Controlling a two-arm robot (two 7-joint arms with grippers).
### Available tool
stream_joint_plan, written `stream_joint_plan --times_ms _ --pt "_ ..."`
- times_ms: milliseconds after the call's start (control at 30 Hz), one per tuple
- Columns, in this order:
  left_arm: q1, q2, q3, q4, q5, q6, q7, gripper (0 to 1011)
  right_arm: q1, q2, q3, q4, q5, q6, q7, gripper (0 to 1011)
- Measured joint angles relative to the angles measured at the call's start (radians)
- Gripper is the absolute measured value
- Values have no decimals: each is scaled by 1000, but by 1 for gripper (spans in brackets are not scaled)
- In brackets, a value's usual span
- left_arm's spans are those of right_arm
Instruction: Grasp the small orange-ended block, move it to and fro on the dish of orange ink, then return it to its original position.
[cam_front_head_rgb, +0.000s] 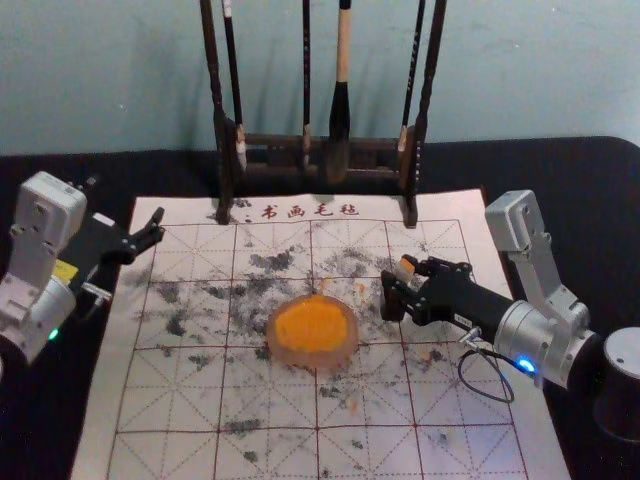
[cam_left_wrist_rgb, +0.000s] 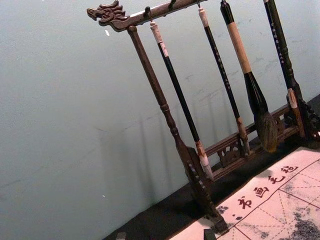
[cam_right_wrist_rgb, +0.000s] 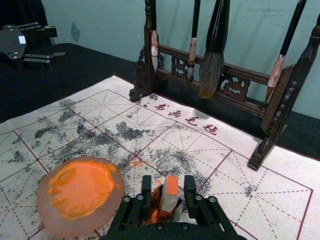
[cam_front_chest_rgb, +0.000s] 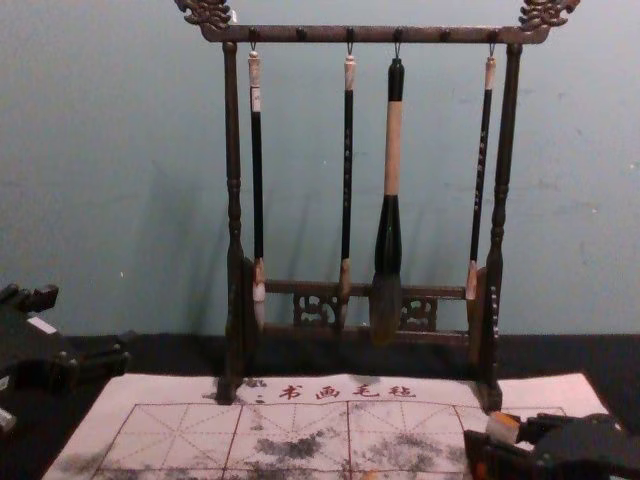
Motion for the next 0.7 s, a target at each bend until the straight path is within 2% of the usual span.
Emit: stream_joint_plan --times_ms 233,333,700 --pt "0 0 0 0 0 0 0 1001 0 0 0 0 1 0 0 191" --pt "0 0 0 0 0 0 0 1001 0 0 0 0 1 0 -1 122" --pt "0 0 0 0 0 0 0 1001 -3 -6 8 0 1 0 8 111"
